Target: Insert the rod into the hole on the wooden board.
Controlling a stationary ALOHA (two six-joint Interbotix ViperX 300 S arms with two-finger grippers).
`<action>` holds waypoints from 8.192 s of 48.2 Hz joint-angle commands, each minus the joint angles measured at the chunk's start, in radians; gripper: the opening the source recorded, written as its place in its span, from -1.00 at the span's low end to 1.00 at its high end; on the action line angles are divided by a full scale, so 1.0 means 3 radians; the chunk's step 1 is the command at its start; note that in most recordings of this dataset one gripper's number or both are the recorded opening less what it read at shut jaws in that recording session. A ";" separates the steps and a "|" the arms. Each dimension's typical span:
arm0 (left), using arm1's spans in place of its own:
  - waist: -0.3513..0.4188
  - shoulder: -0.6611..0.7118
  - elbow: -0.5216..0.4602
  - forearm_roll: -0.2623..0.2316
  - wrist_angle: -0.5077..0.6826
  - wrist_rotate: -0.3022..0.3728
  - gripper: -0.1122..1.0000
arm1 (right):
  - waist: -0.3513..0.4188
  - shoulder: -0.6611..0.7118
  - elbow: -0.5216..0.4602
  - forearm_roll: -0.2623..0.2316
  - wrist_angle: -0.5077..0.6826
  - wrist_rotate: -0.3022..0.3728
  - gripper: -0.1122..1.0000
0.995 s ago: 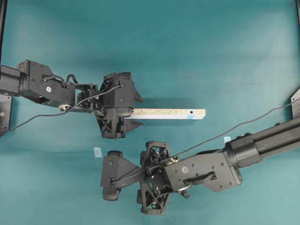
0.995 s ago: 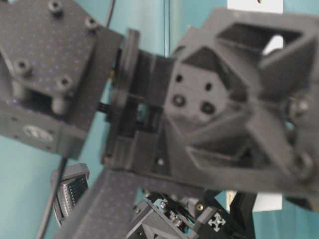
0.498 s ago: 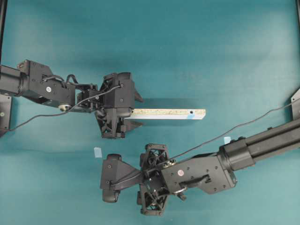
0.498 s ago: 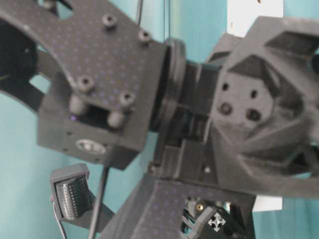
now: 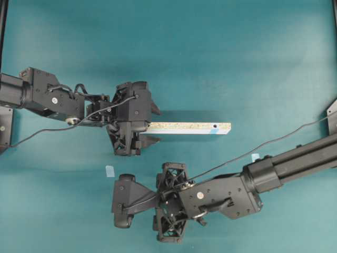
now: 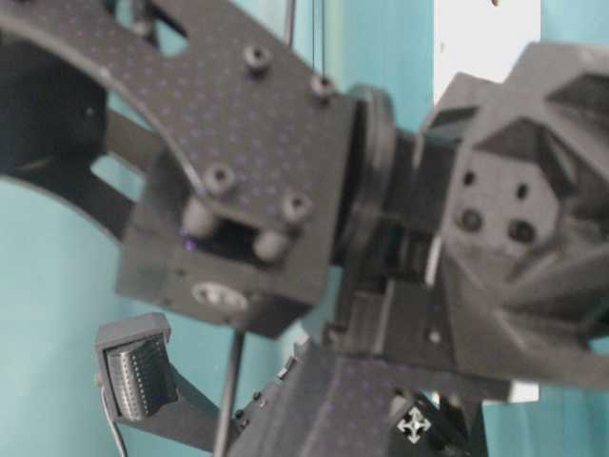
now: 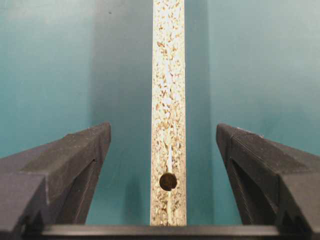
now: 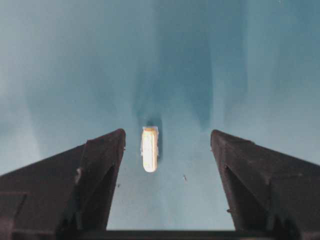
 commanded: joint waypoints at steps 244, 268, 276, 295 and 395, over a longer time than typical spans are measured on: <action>-0.0066 -0.0046 0.0077 -0.0010 -0.0005 -0.0123 0.88 | -0.0481 -0.1887 0.1570 -0.0833 -0.1646 -0.0036 -0.63; -0.0015 -0.0046 0.0097 -0.0010 -0.0026 -0.0118 0.86 | -0.0869 -0.2296 0.2439 -0.1263 -0.2797 -0.0061 -0.63; 0.0000 -0.0046 0.0097 -0.0010 -0.0097 -0.0118 0.86 | -0.1002 -0.2357 0.2628 -0.1309 -0.3201 -0.0123 -0.63; 0.0005 -0.0046 0.0102 -0.0010 -0.0123 -0.0118 0.86 | -0.1227 -0.2424 0.3068 -0.1243 -0.3886 -0.0435 -0.63; 0.0020 -0.0046 0.0143 0.0005 -0.0123 -0.0010 0.54 | -0.1069 -0.1907 0.4101 0.0501 -0.5880 -0.1652 -0.63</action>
